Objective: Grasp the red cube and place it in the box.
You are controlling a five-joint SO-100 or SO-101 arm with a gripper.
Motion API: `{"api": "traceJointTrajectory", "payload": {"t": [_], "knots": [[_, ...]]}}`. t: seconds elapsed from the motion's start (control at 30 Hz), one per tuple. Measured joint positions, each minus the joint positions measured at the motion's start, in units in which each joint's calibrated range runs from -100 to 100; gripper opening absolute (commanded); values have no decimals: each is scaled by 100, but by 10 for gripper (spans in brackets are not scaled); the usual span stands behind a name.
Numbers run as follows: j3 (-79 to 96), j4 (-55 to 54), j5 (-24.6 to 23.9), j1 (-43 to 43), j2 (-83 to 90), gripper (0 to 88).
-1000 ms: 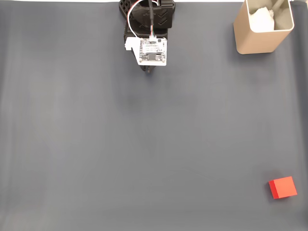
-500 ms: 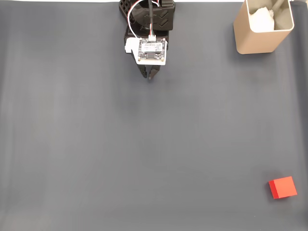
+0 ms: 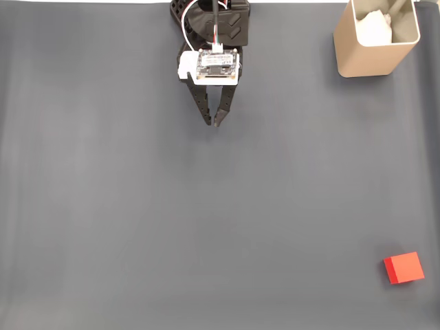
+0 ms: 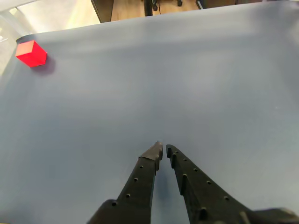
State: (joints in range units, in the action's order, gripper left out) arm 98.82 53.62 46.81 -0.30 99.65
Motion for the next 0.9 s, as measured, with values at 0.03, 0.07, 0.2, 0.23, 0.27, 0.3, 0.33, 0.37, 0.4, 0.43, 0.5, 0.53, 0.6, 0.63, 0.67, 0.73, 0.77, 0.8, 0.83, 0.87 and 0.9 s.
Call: {"api": "traceJointTrajectory", "payload": {"t": [0.03, 0.07, 0.2, 0.23, 0.27, 0.3, 0.33, 0.37, 0.4, 0.43, 0.5, 0.53, 0.6, 0.63, 0.67, 0.73, 0.77, 0.8, 0.83, 0.87, 0.9], "knots": [[-45, -56, 15, 0, 0, 0], [-72, -111, 15, 0, 0, 0], [-163, -199, 29, 0, -43, 0], [-199, -215, 29, 0, -78, 0], [-253, -215, 29, 7, -122, 0], [-316, -215, 34, 7, -165, 0], [-416, -215, 44, 7, -234, 0], [-524, -215, 54, 7, -330, 0], [-651, -215, 54, 7, -460, 0], [-796, -215, 54, 7, -591, 0], [-1148, -207, 73, 7, -947, 0], [-1347, -191, 78, 7, -1155, 0], [-1736, -159, 83, -7, -1581, 0], [-1926, -143, 93, -30, -1780, 0], [-2125, -119, 98, -52, -1989, 0], [-2514, -48, 98, -104, -2380, 0], [-2731, -16, 93, -134, -2605, 0], [-2948, 24, 93, -163, -2831, 0], [-3146, 56, 83, -178, -3031, 0], [-3354, 88, 73, -200, -3248, 0], [-3553, 111, 73, -230, -3456, 0]]}}
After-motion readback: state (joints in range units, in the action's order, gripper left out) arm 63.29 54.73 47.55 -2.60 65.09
